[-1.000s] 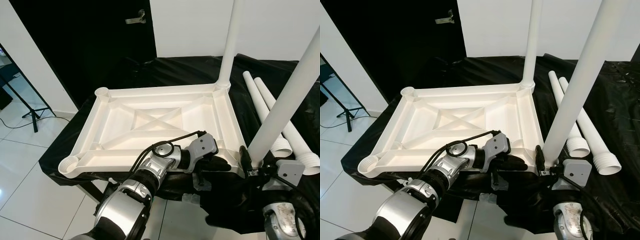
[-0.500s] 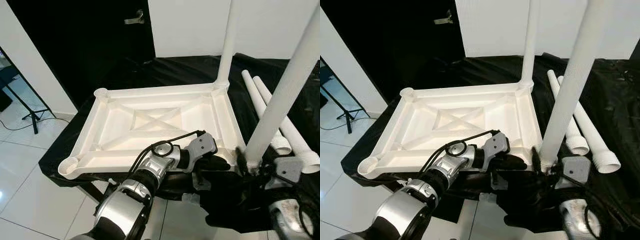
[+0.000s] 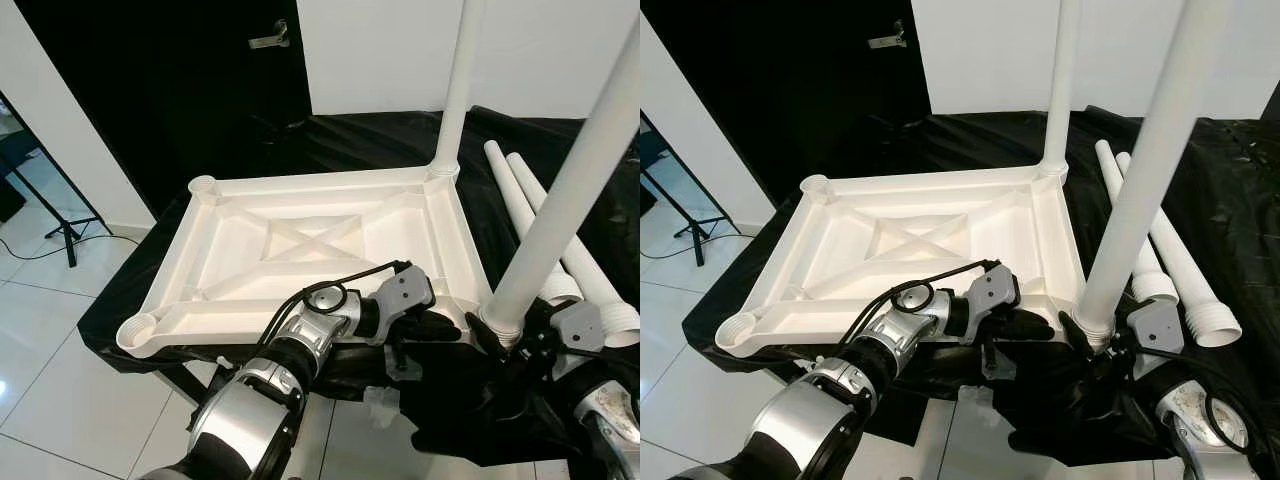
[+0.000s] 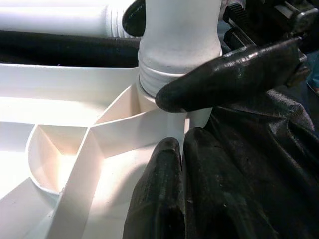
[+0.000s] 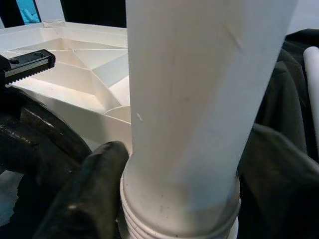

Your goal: Building children table

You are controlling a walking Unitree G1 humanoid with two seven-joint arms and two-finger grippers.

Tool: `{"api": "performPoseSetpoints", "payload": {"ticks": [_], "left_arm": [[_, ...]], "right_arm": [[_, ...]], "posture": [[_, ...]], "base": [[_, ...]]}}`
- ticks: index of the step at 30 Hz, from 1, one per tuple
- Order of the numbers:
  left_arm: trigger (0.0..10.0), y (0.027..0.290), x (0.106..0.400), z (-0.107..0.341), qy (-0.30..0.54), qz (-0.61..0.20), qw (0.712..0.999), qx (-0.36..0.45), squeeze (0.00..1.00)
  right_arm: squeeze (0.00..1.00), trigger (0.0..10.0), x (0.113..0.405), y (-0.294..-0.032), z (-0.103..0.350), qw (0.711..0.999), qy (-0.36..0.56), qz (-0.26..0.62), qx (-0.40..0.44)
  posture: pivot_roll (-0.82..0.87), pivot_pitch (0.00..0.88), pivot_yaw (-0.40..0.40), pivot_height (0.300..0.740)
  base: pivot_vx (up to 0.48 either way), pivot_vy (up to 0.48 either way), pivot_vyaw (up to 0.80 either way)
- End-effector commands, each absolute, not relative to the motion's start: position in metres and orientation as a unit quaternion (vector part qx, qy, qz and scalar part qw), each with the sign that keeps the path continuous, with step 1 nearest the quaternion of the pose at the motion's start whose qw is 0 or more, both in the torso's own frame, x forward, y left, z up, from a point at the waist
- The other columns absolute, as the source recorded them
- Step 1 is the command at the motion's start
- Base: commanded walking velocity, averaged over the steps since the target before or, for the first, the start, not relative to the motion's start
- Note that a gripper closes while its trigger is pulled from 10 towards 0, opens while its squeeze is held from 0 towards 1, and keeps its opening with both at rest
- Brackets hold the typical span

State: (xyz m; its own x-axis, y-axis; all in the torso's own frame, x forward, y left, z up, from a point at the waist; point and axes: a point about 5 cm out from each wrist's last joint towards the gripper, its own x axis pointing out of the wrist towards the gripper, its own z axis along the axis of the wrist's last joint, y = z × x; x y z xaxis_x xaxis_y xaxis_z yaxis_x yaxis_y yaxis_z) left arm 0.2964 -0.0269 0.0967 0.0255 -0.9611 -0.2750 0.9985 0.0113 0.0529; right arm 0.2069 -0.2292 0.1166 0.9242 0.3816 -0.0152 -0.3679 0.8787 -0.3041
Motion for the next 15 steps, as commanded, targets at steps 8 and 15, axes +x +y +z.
{"api": "performPoseSetpoints", "payload": {"ticks": [8,15], "left_arm": [[10.0,-0.016,0.284,0.054,0.175,-0.643,0.735,0.126,0.0],[10.0,-0.016,0.284,0.055,0.175,-0.643,0.735,0.126,0.0]], "right_arm": [[0.0,0.0,0.201,-0.237,0.109,0.961,0.006,0.23,-0.153],[0.0,0.0,0.191,-0.225,0.098,0.984,-0.01,0.134,-0.12]], "posture": [[0.0,0.0,0.087,0.74],[0.01,0.0,0.083,0.74]], "base": [[0.0,0.0,0.0],[0.0,0.0,0.0]]}}
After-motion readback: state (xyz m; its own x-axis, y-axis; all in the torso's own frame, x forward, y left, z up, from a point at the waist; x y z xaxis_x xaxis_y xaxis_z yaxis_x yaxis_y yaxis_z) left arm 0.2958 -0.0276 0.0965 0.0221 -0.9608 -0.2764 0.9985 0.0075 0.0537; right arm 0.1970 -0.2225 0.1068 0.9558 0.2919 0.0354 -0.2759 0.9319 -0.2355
